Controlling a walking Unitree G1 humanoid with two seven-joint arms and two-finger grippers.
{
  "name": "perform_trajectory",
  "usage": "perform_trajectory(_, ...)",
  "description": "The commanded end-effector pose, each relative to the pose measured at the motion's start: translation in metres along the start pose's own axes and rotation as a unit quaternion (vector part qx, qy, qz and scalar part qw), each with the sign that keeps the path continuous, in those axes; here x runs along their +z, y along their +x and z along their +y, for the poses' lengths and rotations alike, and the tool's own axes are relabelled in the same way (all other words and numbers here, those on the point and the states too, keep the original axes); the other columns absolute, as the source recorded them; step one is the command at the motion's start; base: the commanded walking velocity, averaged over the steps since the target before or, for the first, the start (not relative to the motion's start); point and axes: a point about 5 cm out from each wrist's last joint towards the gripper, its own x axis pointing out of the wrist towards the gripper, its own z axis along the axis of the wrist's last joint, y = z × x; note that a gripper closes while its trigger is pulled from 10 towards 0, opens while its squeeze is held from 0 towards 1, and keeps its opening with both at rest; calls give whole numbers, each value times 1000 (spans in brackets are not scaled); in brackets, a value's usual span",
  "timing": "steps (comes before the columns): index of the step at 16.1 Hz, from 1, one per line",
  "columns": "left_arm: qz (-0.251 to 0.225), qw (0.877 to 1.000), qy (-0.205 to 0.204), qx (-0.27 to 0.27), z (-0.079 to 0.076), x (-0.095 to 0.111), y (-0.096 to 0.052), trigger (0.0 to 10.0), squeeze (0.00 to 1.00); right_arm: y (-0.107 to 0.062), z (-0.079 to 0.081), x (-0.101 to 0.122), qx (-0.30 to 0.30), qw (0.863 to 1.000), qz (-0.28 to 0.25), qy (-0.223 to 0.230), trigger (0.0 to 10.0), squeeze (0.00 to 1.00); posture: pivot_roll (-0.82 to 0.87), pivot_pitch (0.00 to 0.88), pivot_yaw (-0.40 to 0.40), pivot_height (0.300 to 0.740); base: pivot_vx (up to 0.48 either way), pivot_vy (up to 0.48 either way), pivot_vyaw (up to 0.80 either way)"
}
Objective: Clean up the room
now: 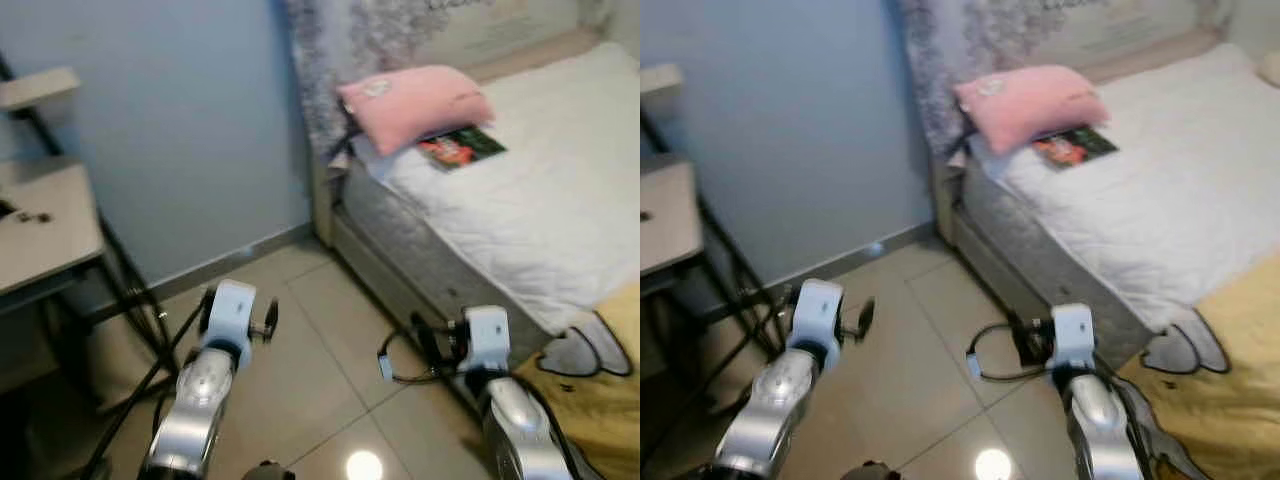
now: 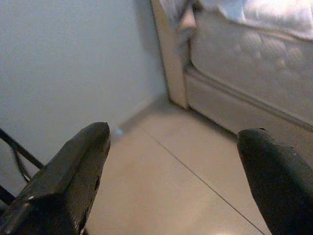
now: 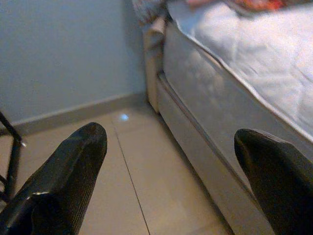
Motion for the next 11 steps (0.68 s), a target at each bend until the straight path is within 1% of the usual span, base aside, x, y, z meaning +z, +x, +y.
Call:
perform_trajectory(1, -8, 1000, -1, 2, -1, 2, -1, 10000, 0, 4, -1, 6, 0, 1000, -11, 8, 10000, 0, -156, 0, 57, 714, 0, 0, 600)
perform_trajectory(2, -12, 999, -34, 0, -2, 8, 1, 10000, 0, 6, 0, 10, -1, 1000, -20, 8, 10000, 0, -153, 0, 57, 714, 0, 0, 600)
perform_trajectory(3, -14, 998, -61, 0, -3, 11, 1, 10000, 0, 9, 2, 21, 2, 999, -51, -8, 10000, 0, -147, 0, 56, 714, 0, 0, 569)
perform_trajectory(4, -12, 997, -75, 3, -2, 11, 1, 10000, 0, 11, 4, 26, 6, 998, -59, -8, 10000, 0, -146, 0, 54, 714, 0, 0, 563)
perform_trajectory(5, -12, 997, -76, 4, -2, 11, 0, 10000, 0, 11, 4, 26, 6, 998, -59, -6, 10000, 0, -145, 0, 54, 714, 0, 0, 563)
perform_trajectory(7, 13, 995, -88, 53, 5, 2, -2, 10000, 0, 16, 5, 28, 10, 998, -56, -5, 10000, 0, -144, 0, 51, 714, 0, 0, 566)
perform_trajectory(8, 26, 992, -95, 76, 11, -4, -3, 10000, 0, 17, 4, 28, 12, 998, -54, -7, 10000, 0, -142, 0, 48, 722, 0, 0, 450)
perform_trajectory(10, 28, 991, -96, 84, 13, -5, -4, 10000, 0, 15, 4, 25, 14, 999, -49, -8, 10000, 0, -140, 0, 48, 735, 0, 0, 444)
perform_trajectory(11, 25, 992, -84, 86, 15, -4, -5, 10000, 0, 12, 4, 20, 14, 999, -40, -4, 10000, 0, -141, 0, 53, 740, 0, 0, 456)
